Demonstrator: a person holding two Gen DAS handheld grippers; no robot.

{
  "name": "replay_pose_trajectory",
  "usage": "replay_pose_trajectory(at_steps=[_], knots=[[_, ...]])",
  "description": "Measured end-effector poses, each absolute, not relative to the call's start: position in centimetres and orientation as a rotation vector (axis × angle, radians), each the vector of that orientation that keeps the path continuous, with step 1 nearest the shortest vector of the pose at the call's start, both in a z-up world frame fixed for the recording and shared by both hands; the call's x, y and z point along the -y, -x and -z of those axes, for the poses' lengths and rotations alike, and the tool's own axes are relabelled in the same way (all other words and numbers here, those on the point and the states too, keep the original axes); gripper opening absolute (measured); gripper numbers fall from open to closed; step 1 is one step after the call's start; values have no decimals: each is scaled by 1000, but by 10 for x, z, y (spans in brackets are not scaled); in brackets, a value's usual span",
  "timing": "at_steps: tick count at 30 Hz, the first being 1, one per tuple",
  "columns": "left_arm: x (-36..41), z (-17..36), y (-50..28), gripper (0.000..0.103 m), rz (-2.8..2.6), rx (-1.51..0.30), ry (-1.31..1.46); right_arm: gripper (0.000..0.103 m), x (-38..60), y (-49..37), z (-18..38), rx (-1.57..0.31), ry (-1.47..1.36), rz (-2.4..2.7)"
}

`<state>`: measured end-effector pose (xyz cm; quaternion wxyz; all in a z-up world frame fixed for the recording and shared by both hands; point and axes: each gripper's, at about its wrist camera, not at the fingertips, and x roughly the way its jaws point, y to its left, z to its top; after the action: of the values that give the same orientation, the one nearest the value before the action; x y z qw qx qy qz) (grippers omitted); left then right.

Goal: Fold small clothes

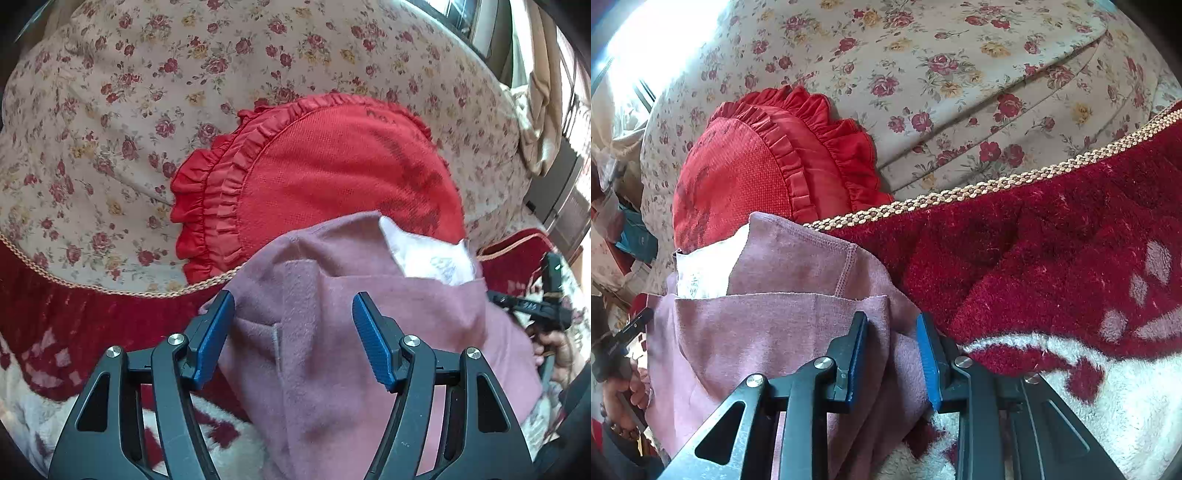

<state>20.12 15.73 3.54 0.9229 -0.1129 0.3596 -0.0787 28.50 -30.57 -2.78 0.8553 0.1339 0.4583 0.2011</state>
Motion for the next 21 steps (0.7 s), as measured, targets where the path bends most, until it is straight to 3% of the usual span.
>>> replay_pose_trajectory(at_steps=[4,7,9,11,12,14,16,18,21], knots=[[-150,-40,-197,65,211,-719,223,27,307,-285,29,-963,-299,-423],[-145,-33,-203,52,225,-762,215,28,307,-285,30,-963,-301,-421],[-146,-29,-207,50,210,-778,217,28,306,-284,29,-963,-299,-419],[-149,-26,-209,39,197,-785,240,28,308,-285,26,-966,-308,-418],[-151,-25,-210,39,192,-786,260,28,313,-285,21,-957,-335,-417],[-156,-26,-211,29,192,-777,308,29,335,-285,7,-883,-480,-409],[-159,-27,-211,28,201,-773,341,32,354,-284,3,-855,-621,-401],[-159,-26,-212,21,213,-778,358,33,359,-288,9,-894,-724,-458],[-155,-27,-212,20,216,-781,345,33,350,-293,24,-995,-782,-526]])
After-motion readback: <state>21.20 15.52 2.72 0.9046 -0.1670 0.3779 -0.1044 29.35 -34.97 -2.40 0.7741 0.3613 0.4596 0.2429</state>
